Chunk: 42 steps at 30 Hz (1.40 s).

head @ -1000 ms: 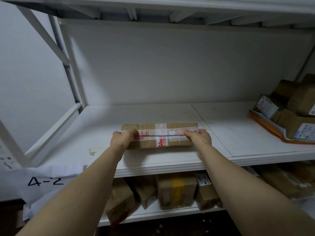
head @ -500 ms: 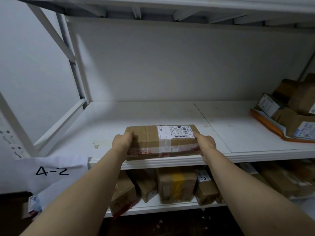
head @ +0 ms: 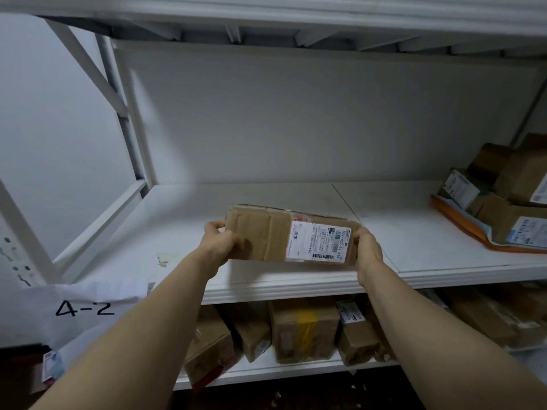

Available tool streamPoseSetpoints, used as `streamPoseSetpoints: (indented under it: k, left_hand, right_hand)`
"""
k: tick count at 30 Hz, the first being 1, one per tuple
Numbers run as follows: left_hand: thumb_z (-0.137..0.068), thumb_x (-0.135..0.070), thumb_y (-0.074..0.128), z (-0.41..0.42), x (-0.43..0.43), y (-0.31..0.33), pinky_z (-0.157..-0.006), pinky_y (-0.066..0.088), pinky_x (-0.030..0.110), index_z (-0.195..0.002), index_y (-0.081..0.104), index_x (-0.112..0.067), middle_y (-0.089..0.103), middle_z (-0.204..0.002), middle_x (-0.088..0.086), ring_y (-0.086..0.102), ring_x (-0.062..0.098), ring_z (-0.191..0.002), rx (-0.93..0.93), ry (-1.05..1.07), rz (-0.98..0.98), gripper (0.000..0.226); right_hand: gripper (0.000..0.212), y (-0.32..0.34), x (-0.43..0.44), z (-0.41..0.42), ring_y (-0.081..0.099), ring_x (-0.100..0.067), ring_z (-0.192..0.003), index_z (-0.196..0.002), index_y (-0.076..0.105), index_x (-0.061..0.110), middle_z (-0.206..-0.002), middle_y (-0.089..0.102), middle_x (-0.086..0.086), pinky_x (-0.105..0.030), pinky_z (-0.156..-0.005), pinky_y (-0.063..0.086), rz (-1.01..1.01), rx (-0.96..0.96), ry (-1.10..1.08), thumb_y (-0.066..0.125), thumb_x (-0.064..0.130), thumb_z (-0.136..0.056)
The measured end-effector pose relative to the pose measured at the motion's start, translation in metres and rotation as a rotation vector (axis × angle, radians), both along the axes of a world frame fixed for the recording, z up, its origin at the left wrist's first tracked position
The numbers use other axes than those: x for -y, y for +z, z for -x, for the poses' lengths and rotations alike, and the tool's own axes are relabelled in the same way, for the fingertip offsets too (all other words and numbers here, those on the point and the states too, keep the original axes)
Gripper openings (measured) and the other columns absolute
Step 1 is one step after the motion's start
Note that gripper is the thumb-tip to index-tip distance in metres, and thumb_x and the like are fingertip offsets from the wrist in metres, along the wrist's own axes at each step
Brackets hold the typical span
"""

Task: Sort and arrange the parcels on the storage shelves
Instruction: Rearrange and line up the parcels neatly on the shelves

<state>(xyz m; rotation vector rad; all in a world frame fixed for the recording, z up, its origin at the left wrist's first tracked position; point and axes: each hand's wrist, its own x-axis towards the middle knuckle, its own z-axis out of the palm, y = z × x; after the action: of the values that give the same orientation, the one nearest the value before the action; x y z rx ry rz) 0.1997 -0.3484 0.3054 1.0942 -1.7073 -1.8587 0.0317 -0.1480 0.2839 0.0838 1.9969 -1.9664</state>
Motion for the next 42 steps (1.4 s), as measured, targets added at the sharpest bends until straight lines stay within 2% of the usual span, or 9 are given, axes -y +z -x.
streamPoseSetpoints:
  k: [3,7,14,20,25,28,33,37,42]
  left_hand:
    - [-0.075,0.02,0.047,0.005,0.0,-0.006,-0.079,0.054,0.04,-0.137,0.025,-0.01,0.051,-0.119,0.012,0.056,0.031,-0.101,0.004,-0.032,0.094,0.072]
    - [-0.07,0.026,0.039,0.007,-0.005,-0.01,-0.071,0.055,0.038,-0.144,0.03,-0.018,0.054,-0.12,0.006,0.051,0.034,-0.116,-0.013,-0.124,0.176,0.086]
    - [-0.065,-0.03,0.075,0.005,-0.011,0.004,-0.098,0.031,0.045,-0.125,0.044,-0.043,0.053,-0.124,-0.004,0.049,0.02,-0.111,-0.006,-0.384,-0.045,0.069]
    - [-0.07,-0.017,0.082,0.03,-0.013,0.021,-0.09,0.042,0.025,-0.147,0.029,-0.023,0.053,-0.132,-0.002,0.055,0.016,-0.11,-0.236,-0.068,0.094,0.094]
    - [-0.037,-0.039,0.094,0.055,-0.038,0.048,-0.087,0.054,0.033,-0.114,0.052,-0.018,0.063,-0.115,0.004,0.062,0.021,-0.105,-0.192,-0.002,0.412,0.09]
    - [-0.045,-0.038,0.092,0.065,-0.062,0.06,-0.112,0.033,0.035,-0.144,0.031,-0.018,0.039,-0.136,0.006,0.036,0.024,-0.13,-0.08,-0.072,0.651,0.118]
    - [-0.055,-0.031,0.09,0.079,-0.087,0.062,-0.117,0.022,0.034,-0.152,0.006,-0.009,0.022,-0.149,0.011,0.019,0.025,-0.141,-0.079,-0.123,0.773,0.131]
    - [-0.056,-0.068,0.077,0.077,-0.095,0.069,-0.103,0.043,0.038,-0.137,0.038,-0.017,0.047,-0.133,0.003,0.048,0.02,-0.123,-0.229,-0.17,0.479,0.103]
    - [-0.085,-0.072,0.041,0.074,-0.101,0.074,-0.086,0.051,0.042,-0.108,0.058,-0.015,0.062,-0.104,0.005,0.059,0.025,-0.096,-0.128,-0.213,0.031,0.063]
  right_hand:
    - [0.037,-0.004,-0.001,0.0,0.065,-0.022,-0.082,-0.094,0.064,0.016,-0.086,0.07,-0.006,-0.034,-0.074,0.05,0.065,0.019,0.019,0.053,0.051,-0.09]
    - [0.045,-0.01,0.0,0.007,0.066,-0.028,-0.094,-0.117,0.059,0.009,-0.104,0.068,-0.013,-0.041,-0.079,0.057,0.113,0.062,0.02,0.064,0.042,-0.087]
    - [0.018,-0.007,-0.005,0.009,0.061,-0.022,-0.084,-0.114,0.056,0.008,-0.093,0.063,-0.01,-0.036,-0.08,0.051,0.277,0.169,-0.015,0.047,0.014,-0.1]
    - [0.021,0.004,0.004,0.01,0.058,-0.029,-0.105,-0.118,0.053,0.007,-0.111,0.06,-0.011,-0.041,-0.097,0.049,-0.004,0.097,0.017,0.046,0.016,-0.1]
    - [0.053,0.028,0.007,0.007,0.046,-0.034,-0.128,-0.139,0.043,0.021,-0.139,0.05,-0.008,-0.048,-0.104,0.04,-0.005,0.068,0.131,0.055,0.045,-0.094]
    - [0.058,0.042,0.003,0.009,0.053,-0.037,-0.12,-0.134,0.05,0.017,-0.134,0.055,-0.012,-0.051,-0.099,0.046,0.066,0.129,0.238,0.054,0.056,-0.09]
    - [0.056,0.054,-0.014,0.012,0.059,-0.036,-0.102,-0.125,0.053,0.018,-0.106,0.062,-0.017,-0.05,-0.095,0.05,0.174,0.17,0.309,0.055,0.059,-0.088]
    - [0.048,0.056,-0.027,0.014,0.057,-0.039,-0.107,-0.117,0.058,0.016,-0.118,0.058,-0.022,-0.05,-0.085,0.052,0.243,0.208,0.32,0.059,0.054,-0.087]
    - [0.046,0.059,-0.048,0.011,0.064,-0.035,-0.096,-0.104,0.06,0.015,-0.107,0.064,-0.019,-0.046,-0.074,0.055,0.262,0.259,0.35,0.062,0.056,-0.083]
